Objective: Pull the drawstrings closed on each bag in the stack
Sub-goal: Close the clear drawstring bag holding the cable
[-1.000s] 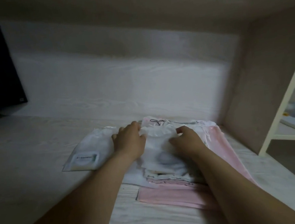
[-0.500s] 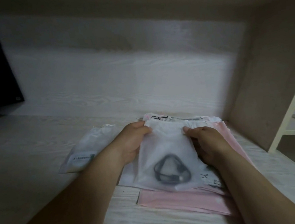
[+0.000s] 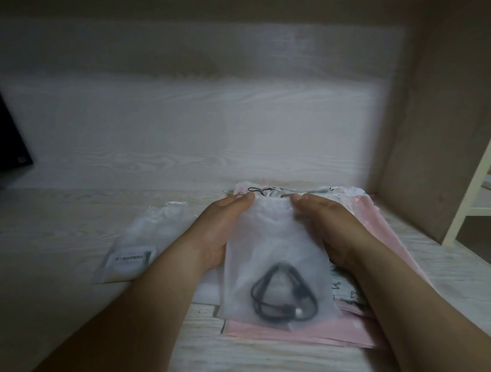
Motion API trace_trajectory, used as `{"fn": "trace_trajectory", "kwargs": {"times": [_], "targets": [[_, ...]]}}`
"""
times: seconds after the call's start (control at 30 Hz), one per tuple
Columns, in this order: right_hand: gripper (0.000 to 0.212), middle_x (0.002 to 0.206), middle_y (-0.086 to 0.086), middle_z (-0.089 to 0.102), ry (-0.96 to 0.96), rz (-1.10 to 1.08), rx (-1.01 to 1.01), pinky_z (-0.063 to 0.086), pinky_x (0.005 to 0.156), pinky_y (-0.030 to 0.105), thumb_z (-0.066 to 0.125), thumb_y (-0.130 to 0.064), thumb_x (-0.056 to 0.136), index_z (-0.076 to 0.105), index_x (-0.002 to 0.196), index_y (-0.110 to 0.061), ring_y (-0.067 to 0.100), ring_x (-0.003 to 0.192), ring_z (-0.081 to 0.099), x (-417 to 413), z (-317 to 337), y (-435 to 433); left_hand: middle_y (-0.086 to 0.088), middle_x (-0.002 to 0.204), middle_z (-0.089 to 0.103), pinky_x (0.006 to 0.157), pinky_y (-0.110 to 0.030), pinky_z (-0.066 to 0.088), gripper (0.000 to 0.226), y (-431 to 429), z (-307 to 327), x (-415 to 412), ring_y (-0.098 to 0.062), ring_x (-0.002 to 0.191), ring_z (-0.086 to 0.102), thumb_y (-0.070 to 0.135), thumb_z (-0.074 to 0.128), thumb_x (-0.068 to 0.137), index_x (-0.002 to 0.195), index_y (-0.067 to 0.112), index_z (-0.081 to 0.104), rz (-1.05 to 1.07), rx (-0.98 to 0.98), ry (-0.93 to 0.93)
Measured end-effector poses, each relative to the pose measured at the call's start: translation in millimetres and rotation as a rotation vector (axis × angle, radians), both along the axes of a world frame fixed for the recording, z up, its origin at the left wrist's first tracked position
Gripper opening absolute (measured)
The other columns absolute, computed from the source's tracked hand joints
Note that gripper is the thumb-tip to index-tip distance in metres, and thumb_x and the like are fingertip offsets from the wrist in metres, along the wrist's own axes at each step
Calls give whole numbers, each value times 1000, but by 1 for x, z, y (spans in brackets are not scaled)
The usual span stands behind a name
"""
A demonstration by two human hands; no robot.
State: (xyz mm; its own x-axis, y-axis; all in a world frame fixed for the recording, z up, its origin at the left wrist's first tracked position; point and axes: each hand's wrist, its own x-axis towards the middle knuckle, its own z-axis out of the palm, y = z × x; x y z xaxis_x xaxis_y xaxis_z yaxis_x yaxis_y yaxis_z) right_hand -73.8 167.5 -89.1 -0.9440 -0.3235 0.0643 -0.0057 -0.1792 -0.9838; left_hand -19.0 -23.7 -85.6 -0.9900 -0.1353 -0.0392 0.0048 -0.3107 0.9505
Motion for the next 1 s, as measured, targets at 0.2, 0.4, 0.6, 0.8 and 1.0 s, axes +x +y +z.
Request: {"fn": "trace_trajectory", "kwargs": {"times": [0.2, 0.4, 0.6, 0.8, 1.0], "targets": [[27, 117, 37, 68, 69, -24, 56, 47, 84, 48, 72, -32, 91, 80, 105, -10, 34, 90, 62, 4, -1, -4, -3, 102, 76, 65, -23, 56, 28, 2, 2, 1, -17, 78, 69, 30, 63, 101, 113, 9, 77, 63, -111, 49], [27, 114, 15, 77, -6, 7, -31, 53, 100, 46, 60, -29, 101, 79, 113, -12, 33, 100, 69, 6, 2, -6, 3, 104, 73, 67, -23, 53, 25, 2, 1, 0, -16, 81, 68, 28, 62, 99, 110, 13, 80, 70, -132, 57], [23, 94, 7, 76, -274, 145, -289, 54, 85, 40, 49, -30, 107, 68, 98, -19, 25, 85, 76, 8, 10, -6, -6, 90, 76, 73, -28, 57, 32, 4, 9, 5, -18, 71, 75, 28, 49, 104, 98, 12, 75, -95, 260, -8], [30, 83, 4, 72, -343, 134, -357, 53, 80, 40, 44, -28, 109, 63, 88, -18, 22, 74, 76, 14, 16, -5, -6, 100, 76, 86, -32, 55, 28, 4, 9, 4, -20, 85, 74, 32, 44, 109, 103, 14, 64, -50, 320, -35], [42, 93, 9, 76, -384, 69, -455, 52, 84, 44, 43, -31, 110, 48, 70, -16, 27, 88, 70, 14, 16, -3, -7, 94, 80, 85, -37, 52, 68, 10, 8, 8, -18, 77, 78, 38, 35, 110, 60, 14, 74, -39, 318, -39]]}}
